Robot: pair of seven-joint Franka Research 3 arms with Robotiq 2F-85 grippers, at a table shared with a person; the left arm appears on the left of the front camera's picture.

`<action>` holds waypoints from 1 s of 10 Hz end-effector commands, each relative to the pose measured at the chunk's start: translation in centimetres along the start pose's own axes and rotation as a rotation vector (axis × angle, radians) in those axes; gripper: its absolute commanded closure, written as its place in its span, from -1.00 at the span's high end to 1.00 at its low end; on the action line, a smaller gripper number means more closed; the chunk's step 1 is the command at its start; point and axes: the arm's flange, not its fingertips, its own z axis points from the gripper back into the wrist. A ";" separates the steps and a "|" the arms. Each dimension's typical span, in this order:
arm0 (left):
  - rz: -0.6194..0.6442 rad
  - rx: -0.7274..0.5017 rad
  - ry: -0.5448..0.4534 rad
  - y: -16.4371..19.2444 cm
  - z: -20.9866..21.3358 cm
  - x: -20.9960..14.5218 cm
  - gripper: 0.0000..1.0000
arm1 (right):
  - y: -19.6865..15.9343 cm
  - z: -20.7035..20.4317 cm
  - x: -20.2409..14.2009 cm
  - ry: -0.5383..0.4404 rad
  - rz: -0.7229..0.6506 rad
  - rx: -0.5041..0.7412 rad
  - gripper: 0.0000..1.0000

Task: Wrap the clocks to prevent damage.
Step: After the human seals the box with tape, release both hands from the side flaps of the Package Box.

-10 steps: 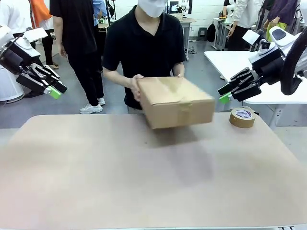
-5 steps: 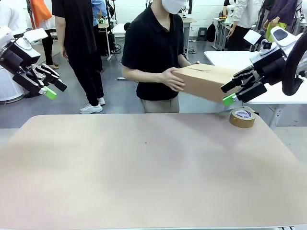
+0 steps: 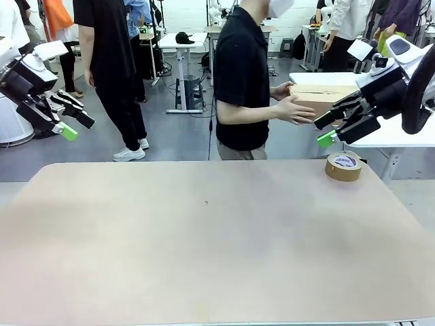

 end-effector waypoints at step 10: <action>0.071 0.072 -0.366 -0.7 4.7 -4.3 1.00 | -0.9 5.3 -3.7 -0.294 -0.039 0.014 1.00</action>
